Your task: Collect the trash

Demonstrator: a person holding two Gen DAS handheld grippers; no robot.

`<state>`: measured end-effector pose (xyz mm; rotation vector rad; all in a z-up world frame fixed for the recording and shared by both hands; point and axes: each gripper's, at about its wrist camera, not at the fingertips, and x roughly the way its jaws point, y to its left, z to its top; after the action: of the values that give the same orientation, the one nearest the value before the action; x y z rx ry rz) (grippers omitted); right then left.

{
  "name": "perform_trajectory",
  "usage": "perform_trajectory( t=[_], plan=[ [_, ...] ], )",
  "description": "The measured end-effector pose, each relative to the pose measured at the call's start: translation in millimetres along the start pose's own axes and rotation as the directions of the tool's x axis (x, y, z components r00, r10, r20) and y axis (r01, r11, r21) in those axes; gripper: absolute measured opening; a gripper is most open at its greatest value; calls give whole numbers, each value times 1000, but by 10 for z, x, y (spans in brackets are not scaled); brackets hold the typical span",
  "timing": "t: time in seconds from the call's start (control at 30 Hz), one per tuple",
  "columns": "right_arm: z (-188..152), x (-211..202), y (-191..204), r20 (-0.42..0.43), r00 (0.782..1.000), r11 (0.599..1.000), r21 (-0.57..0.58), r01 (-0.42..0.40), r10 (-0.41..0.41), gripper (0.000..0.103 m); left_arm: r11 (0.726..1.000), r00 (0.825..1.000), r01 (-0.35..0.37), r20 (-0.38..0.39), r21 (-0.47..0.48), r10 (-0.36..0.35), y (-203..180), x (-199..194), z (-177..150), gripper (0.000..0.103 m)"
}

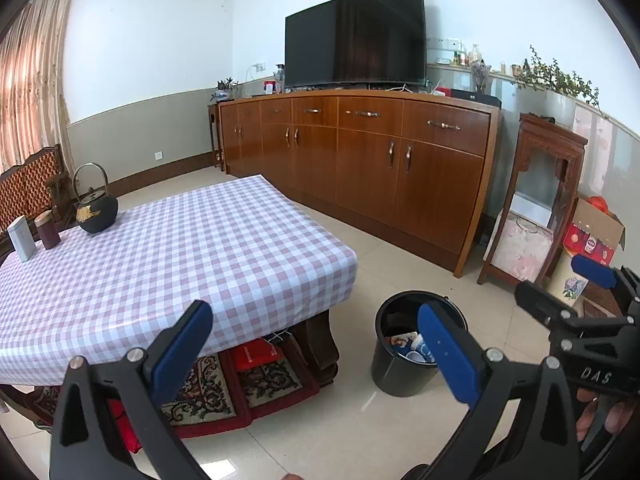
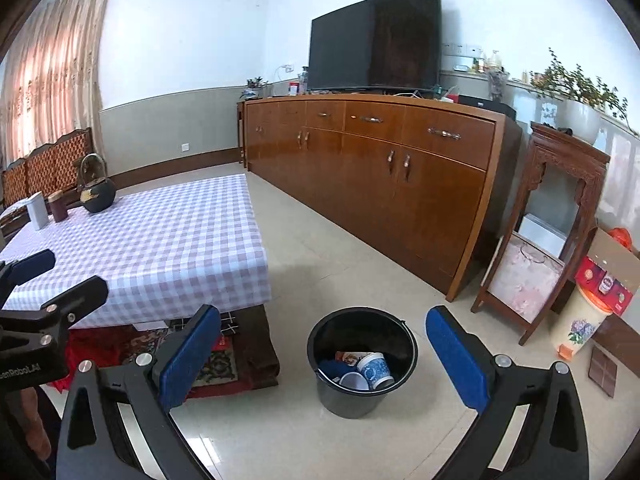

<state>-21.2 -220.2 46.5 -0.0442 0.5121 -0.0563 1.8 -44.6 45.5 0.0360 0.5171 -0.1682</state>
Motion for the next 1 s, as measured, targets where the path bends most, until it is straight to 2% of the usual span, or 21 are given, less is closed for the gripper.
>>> perform_trajectory(
  t=[1.0],
  plan=[
    [-20, -57, -59, 13, 1000, 1000, 19, 4, -4, 103, 1000, 1000, -13, 3, 6, 13, -33, -25, 22, 103]
  ],
)
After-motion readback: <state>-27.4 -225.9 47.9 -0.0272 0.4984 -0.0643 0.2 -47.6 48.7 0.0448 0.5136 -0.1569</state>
